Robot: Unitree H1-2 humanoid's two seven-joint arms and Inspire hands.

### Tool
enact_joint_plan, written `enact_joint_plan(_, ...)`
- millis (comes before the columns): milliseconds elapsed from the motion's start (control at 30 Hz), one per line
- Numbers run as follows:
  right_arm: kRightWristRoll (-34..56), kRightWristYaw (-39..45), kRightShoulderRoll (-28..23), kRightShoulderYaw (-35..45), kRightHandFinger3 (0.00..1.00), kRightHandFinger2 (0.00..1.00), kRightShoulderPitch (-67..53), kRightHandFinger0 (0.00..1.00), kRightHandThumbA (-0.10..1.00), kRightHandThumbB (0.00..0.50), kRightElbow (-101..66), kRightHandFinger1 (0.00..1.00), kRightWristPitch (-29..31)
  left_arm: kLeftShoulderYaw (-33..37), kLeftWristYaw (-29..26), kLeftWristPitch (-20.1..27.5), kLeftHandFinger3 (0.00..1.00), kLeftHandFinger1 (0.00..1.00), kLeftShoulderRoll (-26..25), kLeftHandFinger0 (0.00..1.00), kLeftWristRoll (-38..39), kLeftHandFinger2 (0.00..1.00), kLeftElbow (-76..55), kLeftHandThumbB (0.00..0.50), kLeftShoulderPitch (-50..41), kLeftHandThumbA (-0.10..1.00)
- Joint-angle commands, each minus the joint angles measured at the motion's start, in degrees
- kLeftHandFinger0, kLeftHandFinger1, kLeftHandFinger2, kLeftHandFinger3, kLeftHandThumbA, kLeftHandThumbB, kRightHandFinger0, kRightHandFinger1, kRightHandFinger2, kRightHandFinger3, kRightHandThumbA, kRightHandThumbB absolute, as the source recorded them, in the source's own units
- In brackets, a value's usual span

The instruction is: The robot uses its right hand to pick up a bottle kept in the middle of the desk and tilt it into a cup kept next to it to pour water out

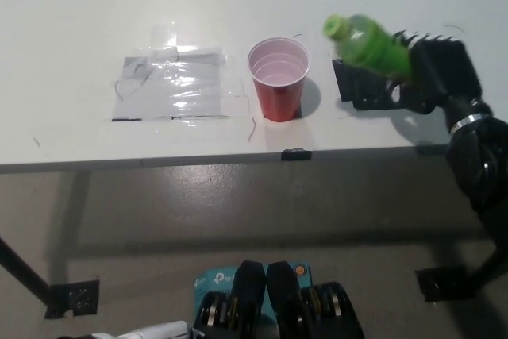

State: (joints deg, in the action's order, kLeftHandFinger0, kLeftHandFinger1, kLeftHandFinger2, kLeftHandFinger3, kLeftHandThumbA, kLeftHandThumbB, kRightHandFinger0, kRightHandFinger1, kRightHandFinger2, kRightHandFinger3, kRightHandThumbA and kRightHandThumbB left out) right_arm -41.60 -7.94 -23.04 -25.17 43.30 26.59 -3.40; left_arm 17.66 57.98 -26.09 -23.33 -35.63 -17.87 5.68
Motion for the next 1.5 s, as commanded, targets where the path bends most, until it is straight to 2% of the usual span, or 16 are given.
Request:
enact_joint_plan(0,-4.1,1.1,-1.1,-0.9,0.5,0.05,2.3,0.0,-0.05,0.1,-3.3,0.01,0.7,-0.8,0.7,-0.8,1.0,1.0,-1.9,1.0,0.7,1.0,-1.3,0.405,0.4,1.0)
enact_joint_plan(133,-4.1,2.3,0.3,-1.1,0.45,0.05,2.9,0.0,-0.09,0.066,-3.4,0.0,-0.5,-1.0,1.0,-0.8,1.0,1.0,-1.8,1.0,0.9,1.0,-1.2,0.401,0.5,1.0)
enact_joint_plan(400,-5.9,4.9,0.5,-1.6,0.47,0.07,4.1,0.0,-0.1,0.03,-2.0,0.01,-1.8,-1.0,0.9,-0.8,1.0,1.0,-2.1,1.0,1.2,1.0,-1.3,0.402,0.5,1.0)
enact_joint_plan(533,-7.3,4.4,-0.9,-1.8,0.42,0.08,5.4,0.0,-0.1,0.09,0.6,0.01,-1.1,-1.2,1.2,-0.8,1.0,1.0,-1.9,1.0,0.2,1.0,-1.5,0.405,0.4,1.0)
enact_joint_plan(633,-8.0,4.8,-1.3,-1.8,0.41,0.09,5.9,0.0,-0.1,0.08,1.3,0.01,-1.4,-1.6,1.7,-0.8,1.0,1.0,-2.1,1.0,0.1,1.0,-1.7,0.392,0.4,1.0)
enact_joint_plan(700,-9.5,6.3,-1.9,-2.3,0.45,0.1,6.9,0.0,-0.08,0.163,1.1,0.0,-2.6,-1.3,1.2,-0.8,1.0,1.0,-2.1,1.0,0.7,1.0,-1.5,0.408,0.4,1.0)
enact_joint_plan(767,-11.0,6.2,-2.4,-2.8,0.46,0.1,7.7,0.0,-0.06,0.191,1.4,0.0,-2.6,-1.3,1.4,-0.8,1.0,1.0,-2.2,1.0,0.6,1.0,-1.6,0.408,0.4,1.0)
enact_joint_plan(867,-13.5,7.9,-3.0,-4.1,0.44,0.12,9.2,0.0,0.01,0.14,1.5,0.0,-4.0,-1.7,1.8,-0.8,1.0,1.0,-1.9,1.0,0.6,1.0,-1.5,0.403,0.7,1.0)
enact_joint_plan(1033,-14.4,10.6,-2.7,-5.0,0.5,0.11,11.4,0.0,0.03,0.162,0.4,0.0,-4.3,-1.4,1.8,-0.8,1.0,1.0,-2.2,1.0,1.1,1.0,-1.2,0.414,1.1,1.0)
enact_joint_plan(1067,-15.0,10.4,-2.7,-5.3,0.45,0.1,11.5,0.0,0.04,0.154,0.2,0.0,-4.2,-1.1,1.3,-0.8,1.0,1.0,-2.4,1.0,1.4,1.0,-1.4,0.407,1.1,1.0)
enact_joint_plan(1200,-16.2,10.1,-2.1,-6.3,0.47,0.12,12.5,0.0,0.03,0.186,-0.2,0.01,-3.2,-0.3,1.0,-0.8,1.0,1.0,-2.9,1.0,1.8,1.0,-1.5,0.407,1.3,1.0)
enact_joint_plan(1300,-18.3,9.1,-2.2,-7.4,0.42,0.14,13.3,0.0,-0.02,0.206,-0.3,0.02,-2.6,-0.5,1.1,-0.8,1.0,1.0,-2.8,1.0,1.5,1.0,-1.5,0.404,1.5,1.0)
enact_joint_plan(1367,-20.3,8.3,-2.7,-8.4,0.25,0.21,13.7,0.0,-0.08,0.18,0.0,0.06,-2.6,-0.6,1.6,-0.8,1.0,1.0,-2.7,1.0,1.1,1.0,-1.4,0.416,1.6,1.0)
enact_joint_plan(1400,-20.6,8.2,-2.9,-8.5,0.2,0.27,13.8,0.0,-0.09,0.177,0.0,0.09,-2.5,-0.8,1.9,-0.8,1.0,1.0,-2.6,1.0,0.8,1.0,-1.4,0.415,1.5,1.0)
enact_joint_plan(1433,-21.1,9.0,-3.3,-8.7,0.04,0.36,14.0,0.0,-0.1,0.117,-0.1,0.16,-2.8,-1.0,1.9,-0.8,1.0,1.0,-2.3,1.0,0.8,1.0,-1.5,0.439,1.4,1.0)
enact_joint_plan(1467,-22.4,10.4,-3.8,-9.4,0.02,0.47,14.7,0.0,-0.1,0.098,0.5,0.23,-3.2,-1.3,1.9,-0.8,1.0,1.0,-2.1,1.0,0.9,1.0,-1.5,0.439,1.3,1.0)
